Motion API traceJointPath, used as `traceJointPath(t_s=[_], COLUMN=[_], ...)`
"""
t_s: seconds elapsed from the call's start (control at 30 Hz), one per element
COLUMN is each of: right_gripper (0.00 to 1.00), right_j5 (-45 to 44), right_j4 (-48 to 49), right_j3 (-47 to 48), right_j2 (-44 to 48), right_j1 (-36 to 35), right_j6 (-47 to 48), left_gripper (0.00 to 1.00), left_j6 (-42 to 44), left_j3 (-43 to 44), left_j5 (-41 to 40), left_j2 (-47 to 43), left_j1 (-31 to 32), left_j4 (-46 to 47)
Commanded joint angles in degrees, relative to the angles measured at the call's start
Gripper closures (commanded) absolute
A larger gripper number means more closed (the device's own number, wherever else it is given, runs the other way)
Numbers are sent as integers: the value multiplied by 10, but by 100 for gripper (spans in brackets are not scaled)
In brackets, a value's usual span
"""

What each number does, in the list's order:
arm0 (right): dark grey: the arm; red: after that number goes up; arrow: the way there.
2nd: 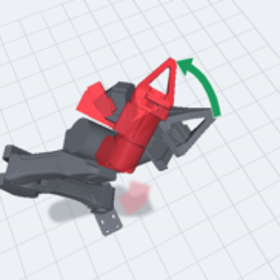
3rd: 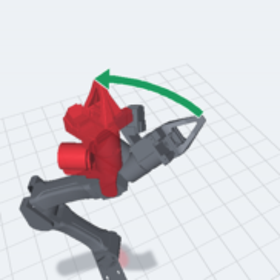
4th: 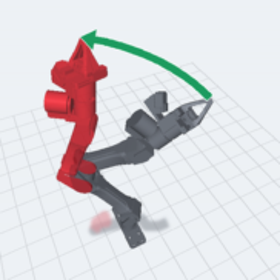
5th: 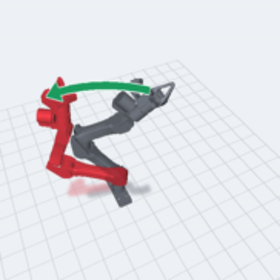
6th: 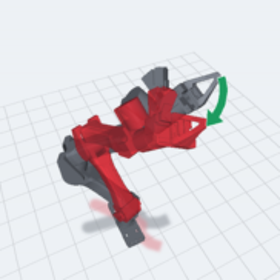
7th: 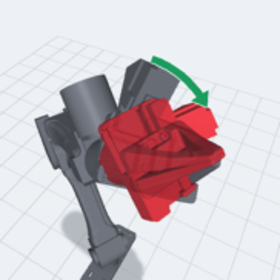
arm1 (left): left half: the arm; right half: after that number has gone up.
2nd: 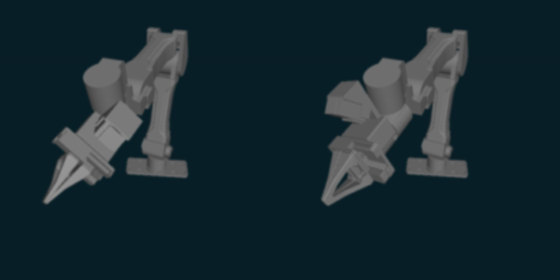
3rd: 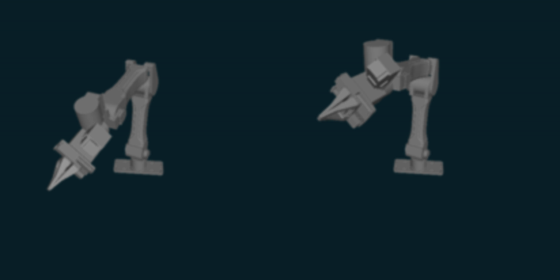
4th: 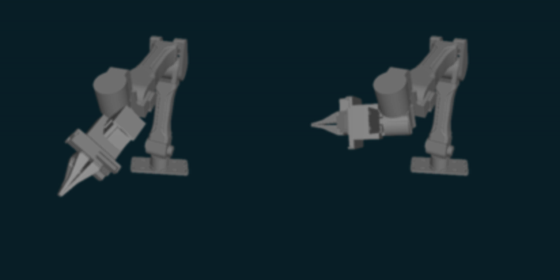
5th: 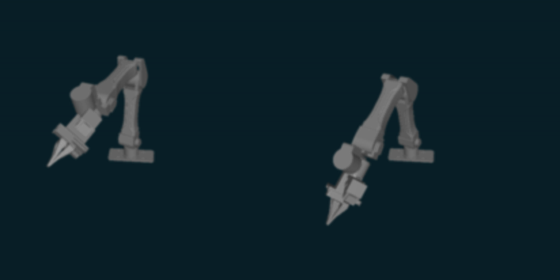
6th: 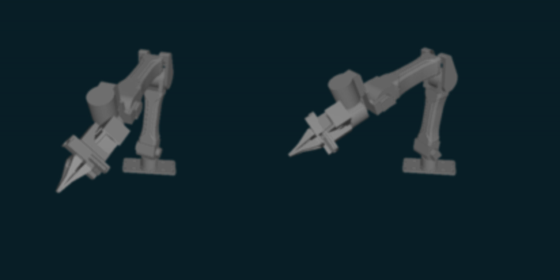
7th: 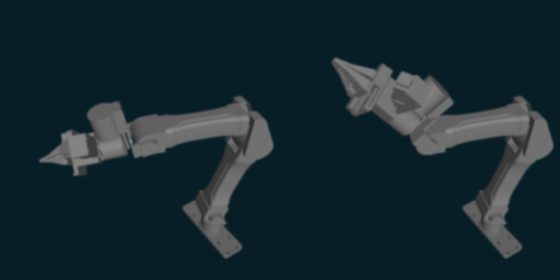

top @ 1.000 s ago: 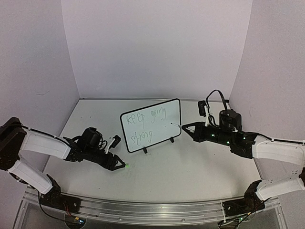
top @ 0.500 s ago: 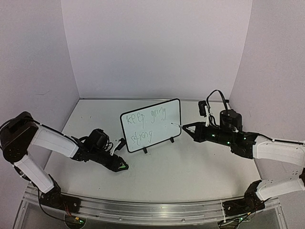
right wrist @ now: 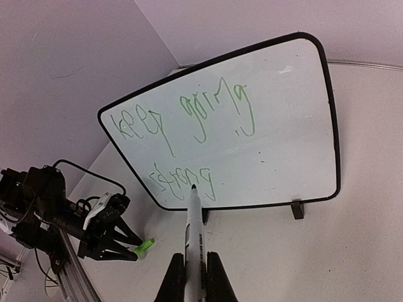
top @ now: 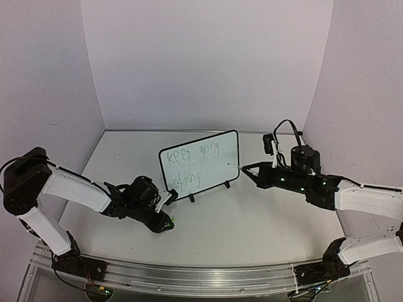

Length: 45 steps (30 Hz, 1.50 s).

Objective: Write a sentence on the whiteboard
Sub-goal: Pick up the pen cap from the center of the board.

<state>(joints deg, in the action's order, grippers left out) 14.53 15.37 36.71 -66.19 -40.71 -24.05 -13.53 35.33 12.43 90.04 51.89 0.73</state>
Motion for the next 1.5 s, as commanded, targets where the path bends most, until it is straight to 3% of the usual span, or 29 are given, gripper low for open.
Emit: traceJointPath(t_s=[0.0, 0.37, 0.77, 1.23, 1.47], right_gripper=[100, 100, 100, 100, 100], right_j5=[-10, -23, -25, -23, -21], right_j4=[6, 0, 1, -7, -31], right_j3=[-3, -18, -19, -11, 0], right_j2=[9, 31, 29, 30, 24], right_j1=[-3, -4, -3, -4, -3], right_j6=[1, 5, 7, 4, -16], left_gripper=[70, 72, 72, 100, 100], left_j6=[-4, -37, -54, -66, -65], left_j3=[41, 98, 99, 94, 76], left_j5=[-120, -237, -238, -237, -249], left_j2=[40, 77, 57, 65, 10], left_j1=[35, 102, 111, 125, 129], left_j4=[-87, -181, -210, -207, -186])
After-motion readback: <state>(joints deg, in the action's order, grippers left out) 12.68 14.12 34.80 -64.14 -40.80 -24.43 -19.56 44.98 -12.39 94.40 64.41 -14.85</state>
